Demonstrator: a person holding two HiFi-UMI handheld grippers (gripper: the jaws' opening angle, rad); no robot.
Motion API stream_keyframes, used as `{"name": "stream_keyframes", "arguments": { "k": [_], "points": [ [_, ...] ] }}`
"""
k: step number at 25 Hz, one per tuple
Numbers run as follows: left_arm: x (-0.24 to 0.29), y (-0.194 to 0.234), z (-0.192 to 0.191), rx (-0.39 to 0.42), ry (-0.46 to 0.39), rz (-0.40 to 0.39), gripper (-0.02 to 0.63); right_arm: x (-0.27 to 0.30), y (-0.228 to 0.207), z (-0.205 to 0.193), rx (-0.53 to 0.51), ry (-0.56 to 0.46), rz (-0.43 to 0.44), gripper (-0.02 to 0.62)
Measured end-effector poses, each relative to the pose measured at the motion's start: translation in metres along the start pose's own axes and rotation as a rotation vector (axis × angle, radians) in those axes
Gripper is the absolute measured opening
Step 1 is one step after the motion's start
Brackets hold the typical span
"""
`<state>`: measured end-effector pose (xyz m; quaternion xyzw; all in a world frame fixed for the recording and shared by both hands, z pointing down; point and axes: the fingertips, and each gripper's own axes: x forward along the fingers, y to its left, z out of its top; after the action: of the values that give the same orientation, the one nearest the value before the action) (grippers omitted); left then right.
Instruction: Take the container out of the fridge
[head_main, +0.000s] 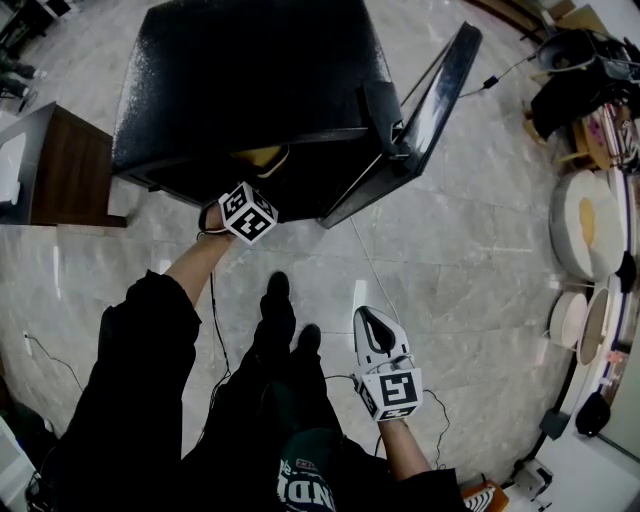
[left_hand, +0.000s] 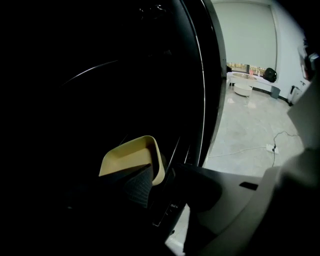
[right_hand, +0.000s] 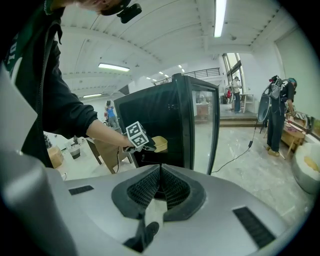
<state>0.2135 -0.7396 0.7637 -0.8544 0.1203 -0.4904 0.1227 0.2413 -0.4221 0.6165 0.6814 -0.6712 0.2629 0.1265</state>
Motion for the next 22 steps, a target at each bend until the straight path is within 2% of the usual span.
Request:
{"name": "stream_keyframes", "arguments": {
  "k": [5, 11, 17, 22],
  "points": [
    [0.015, -0.001, -0.005, 0.034, 0.056, -0.025, 0.149, -0.006, -0.009, -0.007, 0.013, 0.007, -0.028, 0.035],
    [0.029, -0.001, -0.004, 0.071, 0.087, -0.046, 0.112, -0.011, -0.014, -0.014, 0.001, 0.029, -0.044, 0.035],
    [0.037, 0.004, -0.009, 0.080, 0.142, -0.070, 0.079, -0.014, -0.018, -0.015, 0.008, 0.023, -0.059, 0.035],
    [0.038, 0.006, -0.007, 0.052, 0.140, -0.087, 0.040, -0.015, -0.019, -0.016, 0.003, 0.027, -0.061, 0.035]
  ]
}}
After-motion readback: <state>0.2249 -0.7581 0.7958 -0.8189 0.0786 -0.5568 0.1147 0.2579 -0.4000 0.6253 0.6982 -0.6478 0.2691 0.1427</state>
